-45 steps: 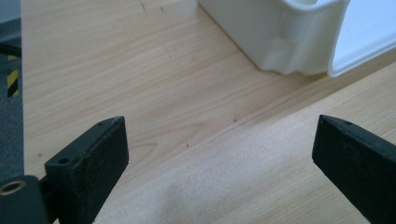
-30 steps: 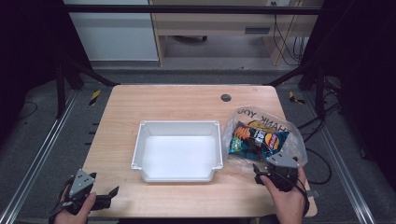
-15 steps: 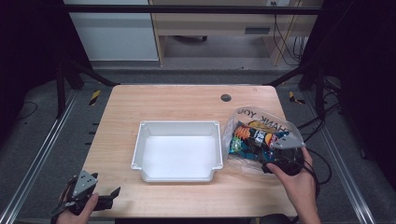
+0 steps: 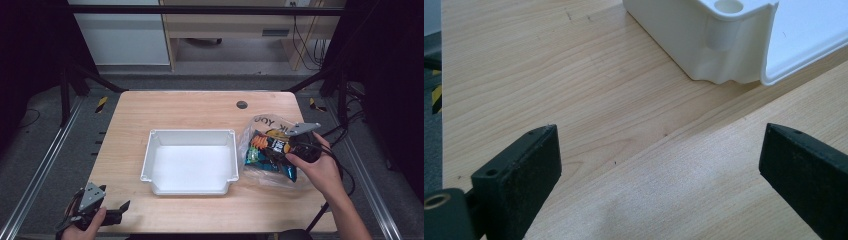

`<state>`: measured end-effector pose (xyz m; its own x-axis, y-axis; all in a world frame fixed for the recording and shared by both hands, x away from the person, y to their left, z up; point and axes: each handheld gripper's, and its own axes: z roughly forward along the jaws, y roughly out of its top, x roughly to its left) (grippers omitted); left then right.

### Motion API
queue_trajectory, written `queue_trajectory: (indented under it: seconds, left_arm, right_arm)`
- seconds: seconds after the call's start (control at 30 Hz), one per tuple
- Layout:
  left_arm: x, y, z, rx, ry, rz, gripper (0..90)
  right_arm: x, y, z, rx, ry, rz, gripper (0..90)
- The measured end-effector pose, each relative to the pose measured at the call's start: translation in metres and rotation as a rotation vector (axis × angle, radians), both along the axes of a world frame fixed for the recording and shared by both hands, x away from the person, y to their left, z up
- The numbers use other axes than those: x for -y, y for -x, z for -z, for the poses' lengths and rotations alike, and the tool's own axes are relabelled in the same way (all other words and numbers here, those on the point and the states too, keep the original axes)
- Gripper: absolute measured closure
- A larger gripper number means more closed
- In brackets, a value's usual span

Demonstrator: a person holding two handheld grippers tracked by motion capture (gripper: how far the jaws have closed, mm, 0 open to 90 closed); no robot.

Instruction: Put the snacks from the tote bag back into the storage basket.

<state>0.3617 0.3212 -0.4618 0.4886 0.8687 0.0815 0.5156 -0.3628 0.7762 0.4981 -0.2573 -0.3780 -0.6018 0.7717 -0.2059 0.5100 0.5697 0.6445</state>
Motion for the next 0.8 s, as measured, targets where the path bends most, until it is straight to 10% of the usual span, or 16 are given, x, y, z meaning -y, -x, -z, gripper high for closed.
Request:
queue_trajectory:
  seconds: [0.8]
  left_arm:
    - [-0.002,0.002,-0.001,0.006,0.005,-0.014,3.0]
  right_arm:
    - [-0.023,-0.046,-0.006,-0.122,0.204,-0.149,11.8]
